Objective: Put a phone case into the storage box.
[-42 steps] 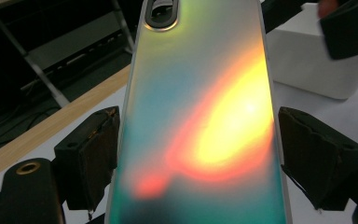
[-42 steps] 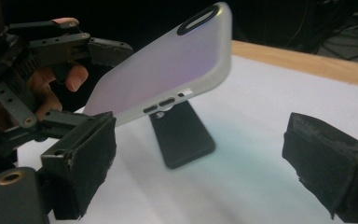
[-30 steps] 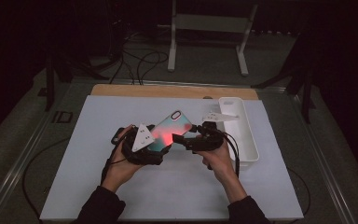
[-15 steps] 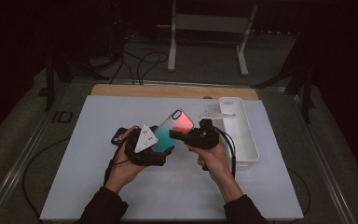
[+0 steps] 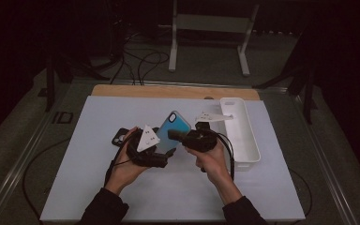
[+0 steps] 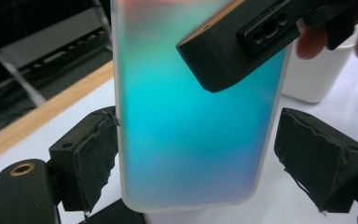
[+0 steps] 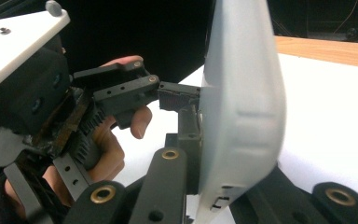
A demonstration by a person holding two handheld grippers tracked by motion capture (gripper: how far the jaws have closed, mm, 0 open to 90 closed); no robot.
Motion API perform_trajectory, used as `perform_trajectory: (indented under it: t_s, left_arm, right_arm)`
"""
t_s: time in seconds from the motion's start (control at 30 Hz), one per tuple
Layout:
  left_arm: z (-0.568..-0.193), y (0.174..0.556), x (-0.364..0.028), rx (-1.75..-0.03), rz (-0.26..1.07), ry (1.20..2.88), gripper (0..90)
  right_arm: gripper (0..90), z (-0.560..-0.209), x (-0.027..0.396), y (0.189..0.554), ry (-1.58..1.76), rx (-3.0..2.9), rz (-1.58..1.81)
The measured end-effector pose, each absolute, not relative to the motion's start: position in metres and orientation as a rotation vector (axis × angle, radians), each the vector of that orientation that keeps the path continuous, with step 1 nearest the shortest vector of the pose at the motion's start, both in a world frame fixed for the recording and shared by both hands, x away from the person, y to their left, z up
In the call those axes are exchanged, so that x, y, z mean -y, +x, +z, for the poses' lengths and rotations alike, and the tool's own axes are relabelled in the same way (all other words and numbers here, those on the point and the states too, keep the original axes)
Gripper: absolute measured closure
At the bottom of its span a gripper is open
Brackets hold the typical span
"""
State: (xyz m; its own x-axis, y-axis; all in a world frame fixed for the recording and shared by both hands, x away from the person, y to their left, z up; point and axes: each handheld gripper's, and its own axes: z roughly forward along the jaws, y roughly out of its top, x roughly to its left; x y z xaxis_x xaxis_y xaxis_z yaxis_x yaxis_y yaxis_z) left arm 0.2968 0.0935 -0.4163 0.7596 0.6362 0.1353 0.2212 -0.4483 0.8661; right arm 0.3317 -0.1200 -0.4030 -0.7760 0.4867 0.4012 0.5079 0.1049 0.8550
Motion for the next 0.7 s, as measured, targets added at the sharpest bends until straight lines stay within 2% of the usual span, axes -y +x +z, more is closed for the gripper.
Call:
perform_trajectory:
  t_s: [0.2,0.33,0.53,0.7]
  left_arm:
    - [-0.417,0.303,-0.102,-0.695,0.464,2.019,9.7]
    - [-0.418,0.304,-0.109,-0.707,0.431,2.003,9.8]
    - [-0.419,0.305,-0.116,-0.700,0.353,1.992,9.3]
    - [-0.421,0.305,-0.118,-0.677,0.298,1.999,5.2]
  right_arm:
    - [86.7,-0.401,0.123,0.332,-1.031,2.347,-1.805]
    - [86.6,-0.400,0.126,0.332,-1.024,2.357,-1.806]
    - [86.6,-0.398,0.131,0.331,-0.974,2.385,-1.802]
    - [86.5,-0.395,0.134,0.327,-0.903,2.423,-1.802]
